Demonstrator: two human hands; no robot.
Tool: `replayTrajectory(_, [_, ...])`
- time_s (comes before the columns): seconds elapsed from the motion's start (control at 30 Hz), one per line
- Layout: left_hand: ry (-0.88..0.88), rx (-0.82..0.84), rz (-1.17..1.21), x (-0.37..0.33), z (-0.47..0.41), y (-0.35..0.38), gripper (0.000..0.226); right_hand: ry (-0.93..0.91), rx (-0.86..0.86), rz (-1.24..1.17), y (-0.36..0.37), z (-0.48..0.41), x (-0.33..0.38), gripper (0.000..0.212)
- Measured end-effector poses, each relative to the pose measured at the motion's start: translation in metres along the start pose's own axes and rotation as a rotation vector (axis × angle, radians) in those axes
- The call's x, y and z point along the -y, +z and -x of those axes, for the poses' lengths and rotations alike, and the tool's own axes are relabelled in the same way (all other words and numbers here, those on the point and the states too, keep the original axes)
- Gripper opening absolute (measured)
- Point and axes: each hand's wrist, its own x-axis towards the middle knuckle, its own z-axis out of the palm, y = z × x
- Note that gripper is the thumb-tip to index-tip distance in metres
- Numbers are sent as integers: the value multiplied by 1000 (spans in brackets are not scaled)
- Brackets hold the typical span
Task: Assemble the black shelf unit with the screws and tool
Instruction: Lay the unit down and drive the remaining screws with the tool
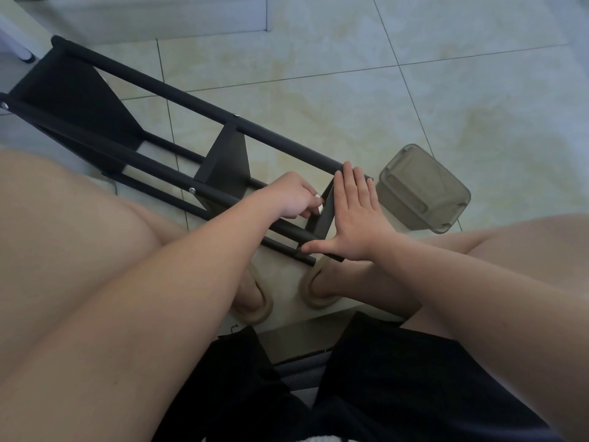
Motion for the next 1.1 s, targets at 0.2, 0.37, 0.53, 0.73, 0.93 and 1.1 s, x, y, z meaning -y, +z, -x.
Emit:
replayTrajectory(0.2, [9, 33, -64, 2, -1, -1, 20, 3, 8, -1, -1, 0, 0, 155])
replayTrajectory(0.37, [28, 44, -136, 2, 0, 0, 17, 5, 11, -5, -2, 1, 1, 155])
replayTrajectory(0.53, [11, 31, -33, 1, 1, -4, 5, 2, 3, -3, -3, 1, 1, 155])
replayTrajectory(0.73, [-26, 34, -3, -3, 4, -2, 13, -1, 6, -3, -3, 1, 1, 155])
replayTrajectory(0.93, [-114, 53, -16, -12, 8, 0, 20, -3, 3, -9, -2, 1, 2, 156])
replayTrajectory(1.1, [-156, 78, -23, -17, 11, 0, 22, -6, -7, -9, -2, 1, 1, 156])
